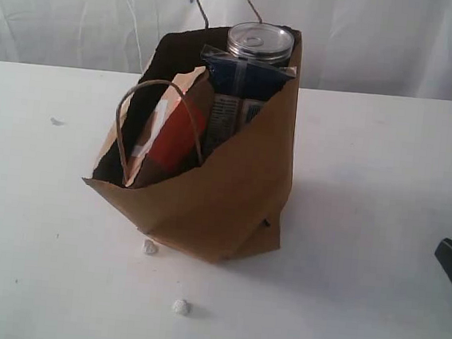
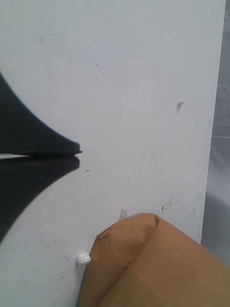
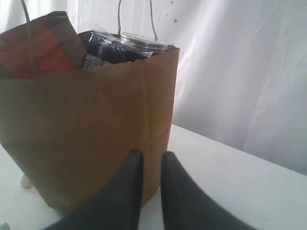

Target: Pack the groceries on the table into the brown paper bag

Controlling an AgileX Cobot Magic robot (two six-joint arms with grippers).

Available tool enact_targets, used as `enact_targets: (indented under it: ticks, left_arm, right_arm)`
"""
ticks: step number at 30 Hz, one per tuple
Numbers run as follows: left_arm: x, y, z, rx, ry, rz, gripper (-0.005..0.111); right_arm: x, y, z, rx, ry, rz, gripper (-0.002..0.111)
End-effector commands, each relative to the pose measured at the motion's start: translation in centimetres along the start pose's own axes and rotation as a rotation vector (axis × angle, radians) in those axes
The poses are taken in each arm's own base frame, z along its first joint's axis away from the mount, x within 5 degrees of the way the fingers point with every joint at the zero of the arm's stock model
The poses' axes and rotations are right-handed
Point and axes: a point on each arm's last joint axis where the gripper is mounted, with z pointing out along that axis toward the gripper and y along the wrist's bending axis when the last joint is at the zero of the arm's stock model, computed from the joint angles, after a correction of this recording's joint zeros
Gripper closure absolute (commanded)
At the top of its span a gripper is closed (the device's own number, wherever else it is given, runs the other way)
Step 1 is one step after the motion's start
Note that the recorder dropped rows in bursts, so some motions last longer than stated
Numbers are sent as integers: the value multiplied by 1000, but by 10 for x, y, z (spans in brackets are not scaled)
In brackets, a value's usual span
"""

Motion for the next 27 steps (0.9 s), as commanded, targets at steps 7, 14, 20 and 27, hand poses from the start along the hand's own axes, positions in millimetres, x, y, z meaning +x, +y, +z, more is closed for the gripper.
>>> enact_targets:
  ticks: [7,14,20,27]
  left_arm:
    - [1,0,0,0,-2,-6,107]
    - [1,0,0,0,-2,-6,107]
    - [1,0,0,0,-2,-6,107]
    - [1,0,0,0,-2,-6,107]
  right_arm:
    - [-3,-8,-1,80,-65,422,95]
    - [10,-16,-4,205,54,499,95]
    - [18,-16,-11,222,146,292,95]
    - [15,-15,-16,215,100,85,95]
